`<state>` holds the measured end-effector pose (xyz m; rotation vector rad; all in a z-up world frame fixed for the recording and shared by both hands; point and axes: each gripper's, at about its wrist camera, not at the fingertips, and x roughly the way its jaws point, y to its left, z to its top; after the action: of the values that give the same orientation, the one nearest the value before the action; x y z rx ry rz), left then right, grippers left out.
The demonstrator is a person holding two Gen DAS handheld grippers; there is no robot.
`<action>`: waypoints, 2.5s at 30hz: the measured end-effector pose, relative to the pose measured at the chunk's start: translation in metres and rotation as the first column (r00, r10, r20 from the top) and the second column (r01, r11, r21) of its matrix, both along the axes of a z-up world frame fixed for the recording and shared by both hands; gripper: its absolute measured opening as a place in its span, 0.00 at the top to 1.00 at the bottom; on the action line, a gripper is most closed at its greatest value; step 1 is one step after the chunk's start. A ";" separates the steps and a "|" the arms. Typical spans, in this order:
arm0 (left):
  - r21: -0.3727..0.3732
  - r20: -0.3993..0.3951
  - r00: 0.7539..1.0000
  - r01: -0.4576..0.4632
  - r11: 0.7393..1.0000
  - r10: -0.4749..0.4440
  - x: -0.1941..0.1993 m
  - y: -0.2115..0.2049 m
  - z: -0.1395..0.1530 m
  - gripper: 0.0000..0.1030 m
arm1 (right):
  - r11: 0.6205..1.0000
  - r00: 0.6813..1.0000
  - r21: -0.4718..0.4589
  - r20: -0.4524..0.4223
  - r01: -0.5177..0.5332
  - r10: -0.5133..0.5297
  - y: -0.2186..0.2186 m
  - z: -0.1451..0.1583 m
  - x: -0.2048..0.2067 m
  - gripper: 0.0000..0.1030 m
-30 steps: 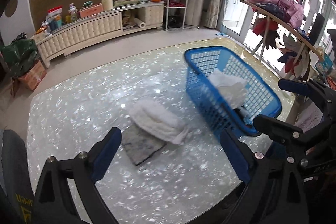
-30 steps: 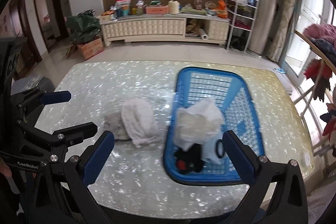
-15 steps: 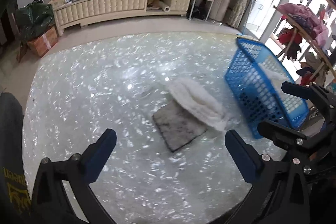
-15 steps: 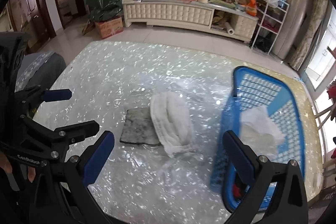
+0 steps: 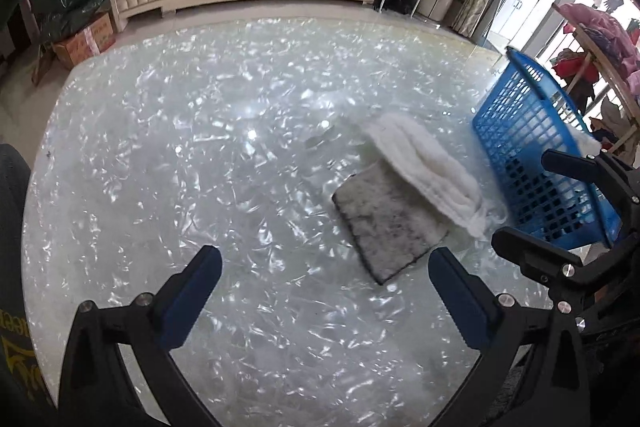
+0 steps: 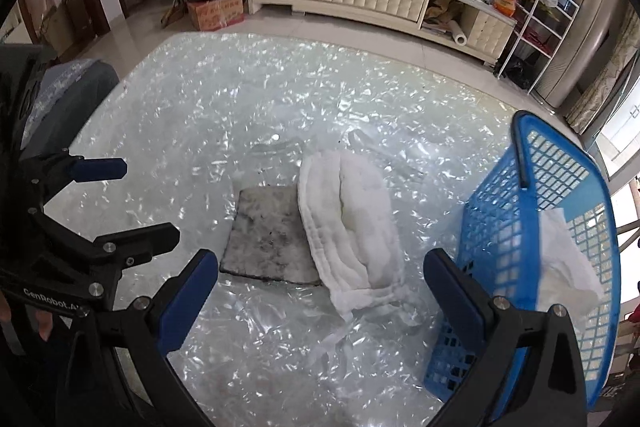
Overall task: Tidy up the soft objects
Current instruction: 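Move the right tool to the white padded mat while the left tool approaches the grey pad, then grasp the white padded mat edge with the right tool, then lift the white padded mat with the right tool while the left tool reaches the grey pad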
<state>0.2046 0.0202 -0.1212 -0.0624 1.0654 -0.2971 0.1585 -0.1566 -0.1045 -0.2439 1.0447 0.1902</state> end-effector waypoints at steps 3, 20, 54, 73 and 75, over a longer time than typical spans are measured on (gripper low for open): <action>0.014 -0.020 1.000 0.001 1.000 -0.001 0.009 0.001 -0.011 0.00 | 1.000 1.000 -0.006 -0.020 -0.001 0.001 0.002 -0.008 0.007 0.00; 0.031 -0.079 0.997 -0.007 0.999 0.010 0.034 0.008 -0.043 0.00 | 0.997 0.995 -0.076 -0.096 0.031 -0.038 -0.005 -0.061 0.045 0.00; 0.063 -0.098 0.993 0.074 0.995 -0.068 0.055 -0.042 -0.049 0.00 | 0.996 0.998 0.069 -0.031 0.058 -0.056 -0.024 -0.026 0.037 0.98; 0.086 -0.114 0.991 0.085 0.993 -0.075 0.057 -0.043 -0.062 0.00 | 0.998 0.997 0.016 -0.046 0.063 -0.062 -0.022 -0.047 0.040 0.24; 0.086 -0.118 0.990 0.088 0.992 -0.077 0.056 -0.044 -0.064 0.00 | 0.998 0.997 0.019 -0.055 0.062 -0.061 -0.023 -0.051 0.042 0.19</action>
<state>0.2607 -0.0236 -0.1855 0.0472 1.1961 -0.3222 0.2004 -0.1794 -0.1552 -0.1882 1.1027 0.1525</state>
